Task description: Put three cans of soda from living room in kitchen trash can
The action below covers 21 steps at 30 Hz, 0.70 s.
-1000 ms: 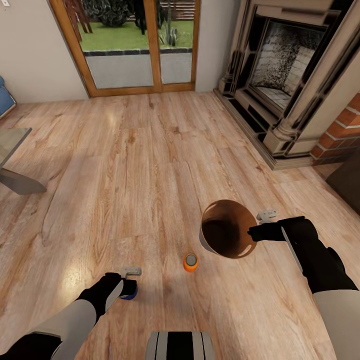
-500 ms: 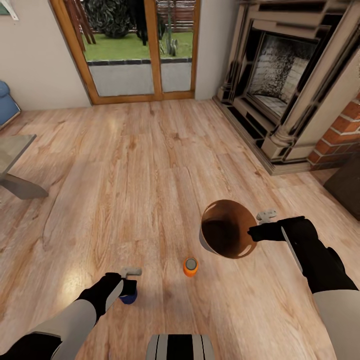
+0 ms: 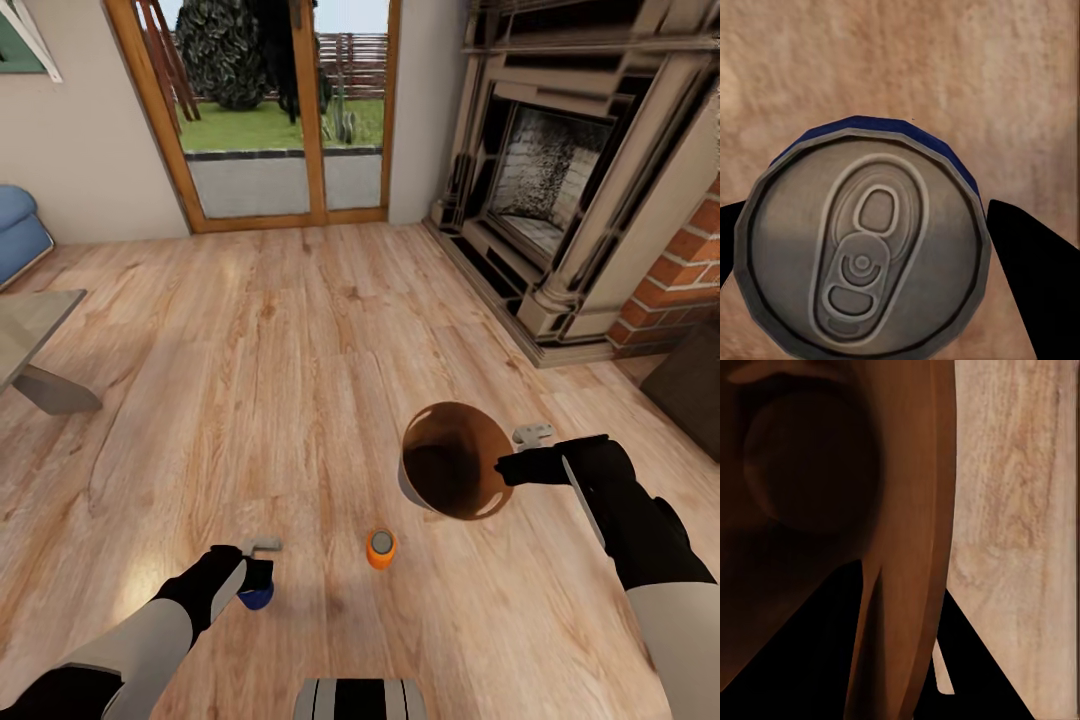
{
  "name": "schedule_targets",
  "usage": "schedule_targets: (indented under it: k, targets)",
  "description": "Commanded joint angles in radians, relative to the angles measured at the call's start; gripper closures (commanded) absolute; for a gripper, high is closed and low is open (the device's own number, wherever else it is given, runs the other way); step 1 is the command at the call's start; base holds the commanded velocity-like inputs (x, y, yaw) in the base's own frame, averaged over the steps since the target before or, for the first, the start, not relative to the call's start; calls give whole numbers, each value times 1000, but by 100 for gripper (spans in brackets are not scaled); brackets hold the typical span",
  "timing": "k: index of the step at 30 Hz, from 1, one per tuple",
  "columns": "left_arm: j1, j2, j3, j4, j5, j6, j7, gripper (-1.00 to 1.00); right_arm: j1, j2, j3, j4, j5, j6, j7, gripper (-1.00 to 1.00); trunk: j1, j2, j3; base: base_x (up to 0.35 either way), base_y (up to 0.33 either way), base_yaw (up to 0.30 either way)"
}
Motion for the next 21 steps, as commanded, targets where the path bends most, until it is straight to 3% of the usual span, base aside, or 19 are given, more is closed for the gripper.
schedule_targets:
  k: [1,4,5,7,15,18,21]
  targets:
    - [0,0,0,0,0,0,0,100,0,0,0,0,-24,5,5,100,0,0,4,0,0,0]
    - [0,0,1,0,0,2,-1,100,0,0,-1,-1,-23,5,4,100,-2,1,16,0,0,0]
    - [5,6,-5,-6,6,-4,-7,100,6,6,-7,5,9,-7,-5,100,-2,1,15,0,0,0]
    - [16,17,-16,-17,15,-15,-18,100,19,17,-16,18,24,-15,-21,100,-2,1,15,0,0,0]
    - [61,57,-61,-62,49,-59,-23,100,42,61,-60,71,258,-91,-88,100,-2,1,15,0,0,0]
    - [78,57,-78,-79,69,-75,-23,100,42,77,-77,89,303,-120,-114,100,-2,1,15,0,0,0]
    - [95,57,-84,-95,87,-92,-23,100,42,94,-94,107,322,-142,-139,100,-2,1,15,0,0,0]
